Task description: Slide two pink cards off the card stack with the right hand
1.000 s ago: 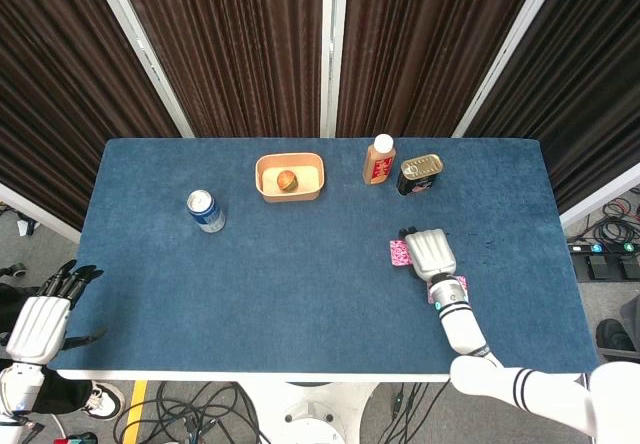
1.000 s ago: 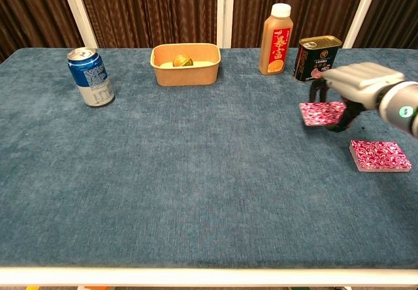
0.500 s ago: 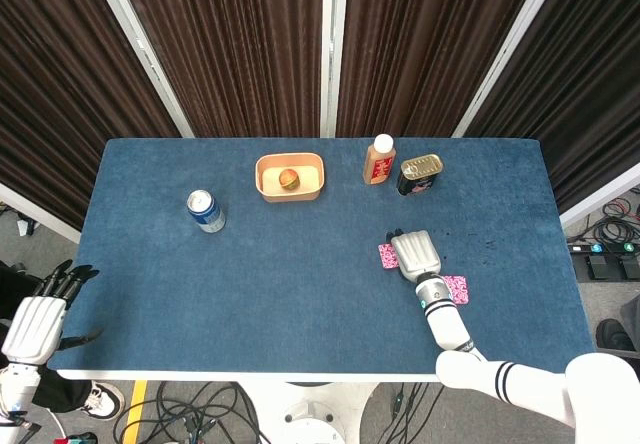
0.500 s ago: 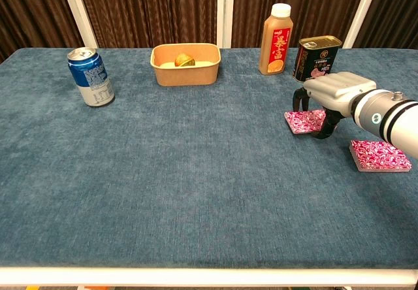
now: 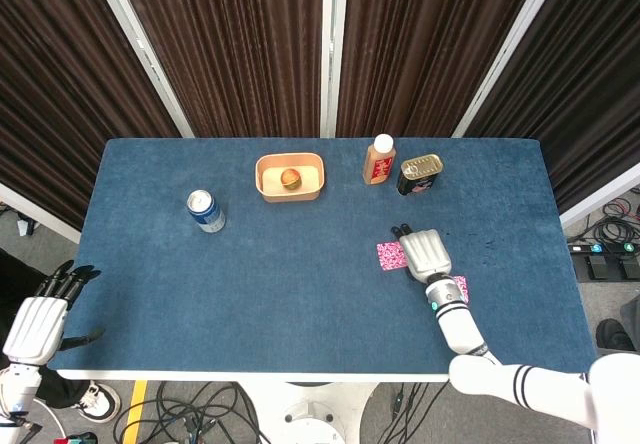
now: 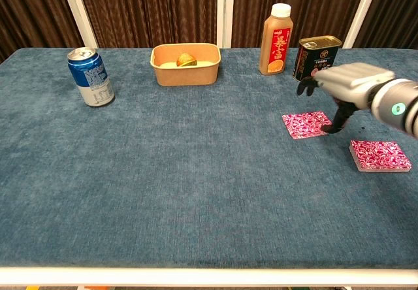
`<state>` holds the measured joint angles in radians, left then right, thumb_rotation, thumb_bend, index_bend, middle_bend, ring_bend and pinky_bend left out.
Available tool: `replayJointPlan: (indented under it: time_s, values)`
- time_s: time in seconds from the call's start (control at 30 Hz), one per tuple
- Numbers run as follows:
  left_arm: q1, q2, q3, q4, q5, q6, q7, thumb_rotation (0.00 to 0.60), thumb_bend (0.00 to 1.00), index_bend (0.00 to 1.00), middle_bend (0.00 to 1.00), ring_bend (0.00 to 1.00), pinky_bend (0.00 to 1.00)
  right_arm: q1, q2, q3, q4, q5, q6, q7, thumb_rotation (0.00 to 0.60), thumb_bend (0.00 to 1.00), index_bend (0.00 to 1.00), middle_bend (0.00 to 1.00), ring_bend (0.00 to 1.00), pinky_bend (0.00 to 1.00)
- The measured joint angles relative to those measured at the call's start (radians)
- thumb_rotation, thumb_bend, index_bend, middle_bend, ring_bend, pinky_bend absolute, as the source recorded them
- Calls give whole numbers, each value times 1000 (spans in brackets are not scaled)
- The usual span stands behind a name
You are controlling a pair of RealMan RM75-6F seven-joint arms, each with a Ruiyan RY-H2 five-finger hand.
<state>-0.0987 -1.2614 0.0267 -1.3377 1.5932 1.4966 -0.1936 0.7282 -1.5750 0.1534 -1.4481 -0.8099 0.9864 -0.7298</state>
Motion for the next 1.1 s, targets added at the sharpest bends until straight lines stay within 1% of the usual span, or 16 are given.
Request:
replayJointPlan:
  time_s: [0.07,0.2,0.3,0.4,0.6,0.73,1.1]
  values:
    - [-1,0,0,-2,1,-1,3,600,6,176,150,23,185,-17,41,-12,-40,-9,13,9,600,161,193,221,720,769]
    - [-3,1,2,-8,5,-4,12,600,6,176,150,23,185,-65,149,-62,-122,-28,12,55,600,122,202,229,720,770]
    - [-5,1,5,-13,8,-8,21,600,6,177,150,23,185,-104,214,-107,-157,-56,-2,113,600,118,203,229,720,769]
    - [-7,1,6,-19,10,-11,29,600,6,176,150,23,185,-142,244,-144,-166,-115,-1,170,600,118,203,230,720,769]
    - [-9,-1,9,-25,14,-14,42,600,6,176,150,23,185,-189,259,-186,-143,-225,24,222,600,118,204,227,720,769]
    - [-9,-3,10,-25,15,-13,46,600,6,177,150,23,185,-207,242,-193,-109,-268,38,251,600,119,203,222,720,769]
    - [-8,-6,10,-19,12,-14,42,600,6,177,150,23,185,-214,193,-182,-53,-229,14,218,600,124,206,212,717,769]
